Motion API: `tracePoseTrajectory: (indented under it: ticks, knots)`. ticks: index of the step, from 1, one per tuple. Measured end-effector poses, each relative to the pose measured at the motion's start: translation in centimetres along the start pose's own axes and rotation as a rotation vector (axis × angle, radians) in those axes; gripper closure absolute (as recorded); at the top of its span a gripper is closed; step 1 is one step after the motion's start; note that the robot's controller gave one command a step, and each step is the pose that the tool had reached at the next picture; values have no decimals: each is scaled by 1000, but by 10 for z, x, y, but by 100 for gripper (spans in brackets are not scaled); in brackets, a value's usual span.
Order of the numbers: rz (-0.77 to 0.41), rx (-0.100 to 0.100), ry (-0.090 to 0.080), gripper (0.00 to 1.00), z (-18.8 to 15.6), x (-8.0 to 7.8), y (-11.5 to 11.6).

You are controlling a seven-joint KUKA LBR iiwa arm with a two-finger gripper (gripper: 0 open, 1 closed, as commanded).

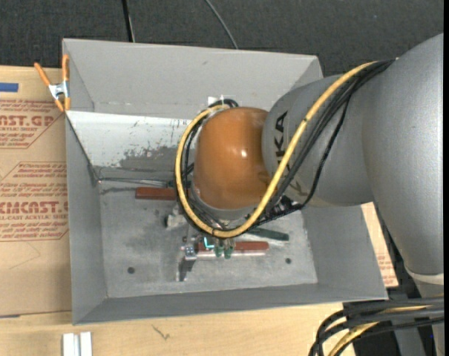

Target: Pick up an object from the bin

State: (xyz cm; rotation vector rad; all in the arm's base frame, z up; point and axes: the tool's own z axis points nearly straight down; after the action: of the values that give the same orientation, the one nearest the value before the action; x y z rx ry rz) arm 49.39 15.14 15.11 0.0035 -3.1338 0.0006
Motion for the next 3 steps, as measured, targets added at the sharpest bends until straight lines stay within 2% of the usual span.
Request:
tracePoseTrajectory:
  ticks: [1, 2, 3]
  knots:
    - [2, -1, -7, 0, -4, -2, -1]
    - [-21, -2, -13, 0, 54, 2, -44]
    - [-85, 0, 1, 0, 76, -36, -55]
